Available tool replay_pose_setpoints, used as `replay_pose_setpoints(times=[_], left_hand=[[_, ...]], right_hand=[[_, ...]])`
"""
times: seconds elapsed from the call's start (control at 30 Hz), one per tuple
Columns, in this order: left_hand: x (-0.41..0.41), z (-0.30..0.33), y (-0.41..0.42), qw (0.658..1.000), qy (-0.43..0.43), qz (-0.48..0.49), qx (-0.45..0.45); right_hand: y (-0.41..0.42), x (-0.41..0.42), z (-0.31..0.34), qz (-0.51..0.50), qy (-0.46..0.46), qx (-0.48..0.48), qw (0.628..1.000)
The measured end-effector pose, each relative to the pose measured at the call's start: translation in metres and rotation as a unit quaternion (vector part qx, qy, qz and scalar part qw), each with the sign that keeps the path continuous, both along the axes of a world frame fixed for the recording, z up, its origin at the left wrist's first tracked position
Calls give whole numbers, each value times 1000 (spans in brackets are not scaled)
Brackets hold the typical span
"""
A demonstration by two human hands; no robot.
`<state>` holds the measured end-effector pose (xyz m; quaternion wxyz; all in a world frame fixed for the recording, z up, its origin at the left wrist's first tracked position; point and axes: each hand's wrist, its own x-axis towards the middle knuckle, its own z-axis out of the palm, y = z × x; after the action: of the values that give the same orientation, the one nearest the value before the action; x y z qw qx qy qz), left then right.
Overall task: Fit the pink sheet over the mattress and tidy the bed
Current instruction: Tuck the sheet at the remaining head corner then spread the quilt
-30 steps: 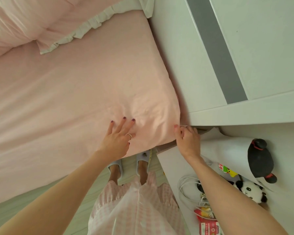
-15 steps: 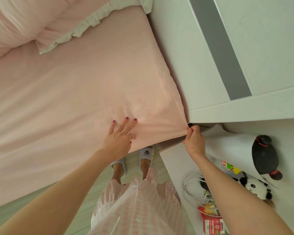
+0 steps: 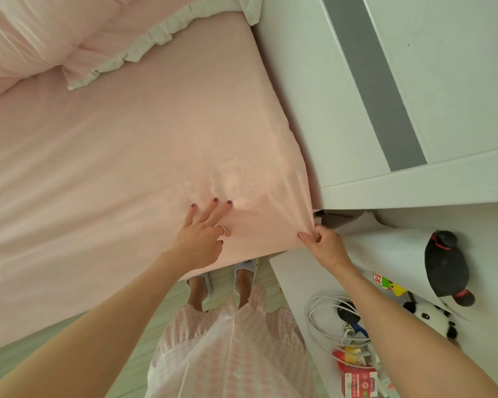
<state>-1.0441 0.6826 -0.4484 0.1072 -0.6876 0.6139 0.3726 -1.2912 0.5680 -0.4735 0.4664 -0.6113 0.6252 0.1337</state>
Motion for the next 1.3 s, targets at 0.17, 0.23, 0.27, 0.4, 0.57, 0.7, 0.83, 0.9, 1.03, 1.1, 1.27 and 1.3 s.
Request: replay_pose_setpoints(times=[0.17,0.23,0.27,0.4,0.57,0.7,0.83,0.9,1.03,1.1,1.27,1.3], left_hand=[[2,1,-2,1000,5,9,2],[2,0,-1,1000,8,10,2],[2,1,0,1000,11,10,0],[2,0,1,998,28,37,-37],[8,3,0,979,23,122,-163],[28,4,2,969,-44,180,-162],[54,1,8,969,-70,217,-99],[61,-1,16,968,-82,228,-62],[72,-9,37,966,-109,228,-42],[77,-16,47,968,-116,220,-38],[69,-27,54,973,-144,176,-39],[63,-25,52,975,-143,167,-38]], right_hand=[[-10,-9,-13,40,55,38,997],[-11,-8,-18,24,74,55,995],[-13,-6,-20,5,90,52,995],[-17,2,-16,-77,191,-1,979],[-4,35,8,27,176,1,984],[-8,91,47,145,3,-299,943],[-39,152,52,311,-94,-453,830],[-52,166,43,400,-33,-355,844],[-76,139,-1,502,87,-339,791],[-82,131,-17,508,112,-357,776],[-88,137,-30,493,110,-356,786],[-87,138,-28,482,103,-357,793]])
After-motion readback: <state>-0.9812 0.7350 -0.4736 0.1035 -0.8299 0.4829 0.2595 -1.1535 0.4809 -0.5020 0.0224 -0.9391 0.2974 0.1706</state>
